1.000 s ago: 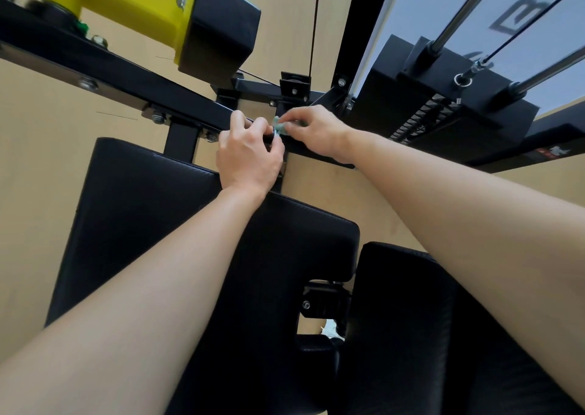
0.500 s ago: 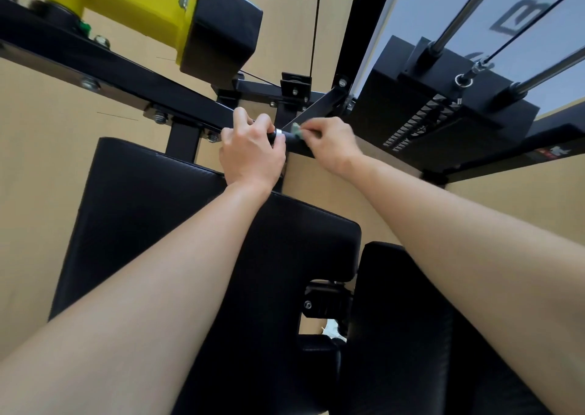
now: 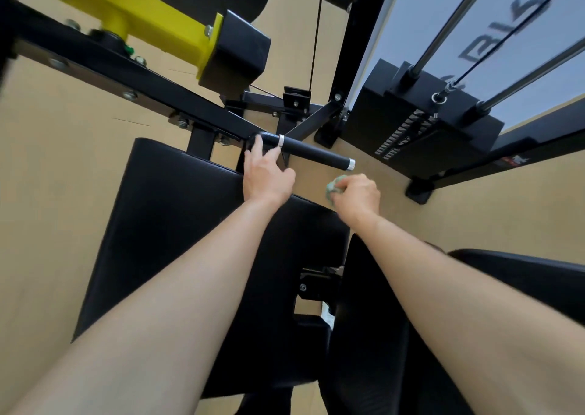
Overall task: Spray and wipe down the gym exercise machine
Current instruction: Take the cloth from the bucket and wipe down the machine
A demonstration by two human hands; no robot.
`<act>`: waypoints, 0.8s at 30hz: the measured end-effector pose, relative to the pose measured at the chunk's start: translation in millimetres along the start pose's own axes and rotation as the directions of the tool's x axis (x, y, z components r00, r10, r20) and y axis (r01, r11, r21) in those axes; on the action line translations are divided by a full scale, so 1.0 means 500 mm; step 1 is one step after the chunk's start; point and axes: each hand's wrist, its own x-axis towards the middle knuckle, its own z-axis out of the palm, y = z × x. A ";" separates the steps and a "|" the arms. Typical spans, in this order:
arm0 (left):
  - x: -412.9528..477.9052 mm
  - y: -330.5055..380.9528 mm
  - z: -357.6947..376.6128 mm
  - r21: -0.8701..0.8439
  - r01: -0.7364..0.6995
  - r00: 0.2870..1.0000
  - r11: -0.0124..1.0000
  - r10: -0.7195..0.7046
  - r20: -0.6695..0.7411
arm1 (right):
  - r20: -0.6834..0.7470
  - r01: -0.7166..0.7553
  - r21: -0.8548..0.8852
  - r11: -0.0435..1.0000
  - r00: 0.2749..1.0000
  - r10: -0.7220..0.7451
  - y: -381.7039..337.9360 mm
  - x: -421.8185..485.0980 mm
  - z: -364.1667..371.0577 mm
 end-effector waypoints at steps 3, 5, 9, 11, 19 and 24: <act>-0.101 0.003 -0.013 -0.197 0.057 0.998 0.979 -0.062 -0.020 | 0.076 -0.050 0.308 0.950 0.997 0.028 0.007 -0.109 -0.013; -0.184 -0.001 -0.023 -0.328 0.103 0.995 0.939 -0.100 0.025 | 0.119 -0.091 0.481 0.872 0.992 0.038 0.008 -0.188 -0.019; -0.346 -0.012 -0.043 -0.561 0.203 0.978 0.802 -0.139 0.155 | 0.178 -0.164 0.613 0.773 0.982 0.067 0.015 -0.350 -0.051; -0.419 -0.014 -0.060 -0.641 0.200 0.976 0.741 -0.093 0.197 | 0.181 -0.126 0.606 0.785 0.983 0.018 0.031 -0.431 -0.066; -0.624 -0.023 -0.181 -0.653 0.009 0.940 0.757 0.217 0.264 | 0.090 0.062 0.724 0.687 0.979 -0.183 0.069 -0.686 -0.162; -0.724 -0.042 -0.240 -0.616 -0.048 0.954 0.786 0.220 0.206 | 0.030 0.174 0.685 0.707 0.964 -0.266 0.109 -0.794 -0.208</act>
